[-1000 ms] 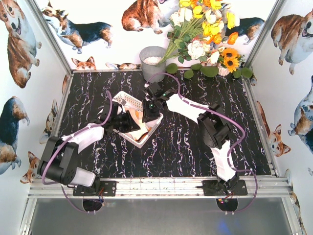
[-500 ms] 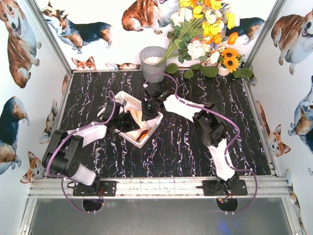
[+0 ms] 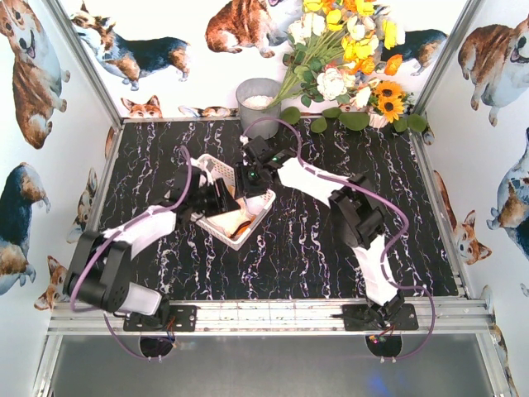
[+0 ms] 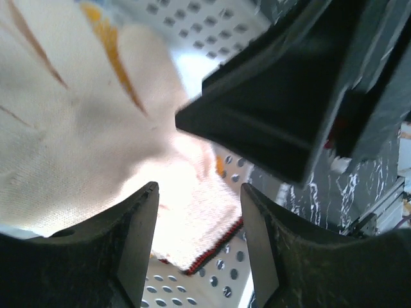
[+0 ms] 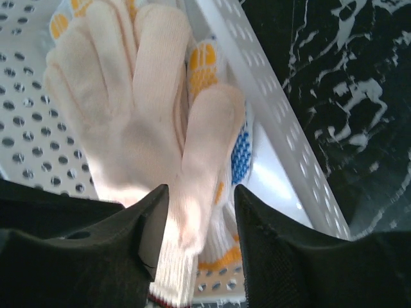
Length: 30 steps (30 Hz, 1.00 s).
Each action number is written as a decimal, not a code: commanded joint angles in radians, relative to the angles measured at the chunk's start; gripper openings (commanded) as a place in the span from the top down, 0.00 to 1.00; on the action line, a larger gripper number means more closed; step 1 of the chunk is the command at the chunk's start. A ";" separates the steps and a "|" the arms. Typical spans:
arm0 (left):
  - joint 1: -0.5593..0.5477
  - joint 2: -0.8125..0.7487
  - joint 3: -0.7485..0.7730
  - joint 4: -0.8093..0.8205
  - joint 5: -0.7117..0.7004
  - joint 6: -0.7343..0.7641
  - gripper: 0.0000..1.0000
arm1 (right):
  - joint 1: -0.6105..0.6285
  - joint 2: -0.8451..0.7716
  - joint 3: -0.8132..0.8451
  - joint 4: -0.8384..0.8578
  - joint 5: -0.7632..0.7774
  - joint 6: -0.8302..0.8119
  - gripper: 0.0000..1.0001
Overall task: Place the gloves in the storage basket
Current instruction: Adjust the glove in the bin, then reset both arms
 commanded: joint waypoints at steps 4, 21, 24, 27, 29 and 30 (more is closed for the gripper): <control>-0.004 -0.216 0.093 -0.124 -0.110 0.136 0.42 | -0.025 -0.345 -0.130 0.026 0.090 -0.058 0.45; 0.410 -0.355 -0.047 0.070 -0.427 0.236 0.00 | -0.517 -1.014 -0.813 0.174 0.220 -0.142 0.07; 0.483 -0.361 -0.138 0.194 -0.536 0.255 0.00 | -0.672 -1.034 -0.901 0.245 0.195 -0.134 0.05; 0.503 -0.372 -0.249 0.338 -0.634 0.283 0.00 | -0.775 -1.082 -0.994 0.318 0.227 -0.109 0.03; 0.502 -0.367 -0.325 0.468 -0.642 0.331 0.00 | -0.785 -1.112 -1.052 0.379 0.293 -0.123 0.02; 0.502 -0.359 -0.364 0.540 -0.613 0.362 0.00 | -0.785 -1.130 -1.086 0.418 0.327 -0.139 0.02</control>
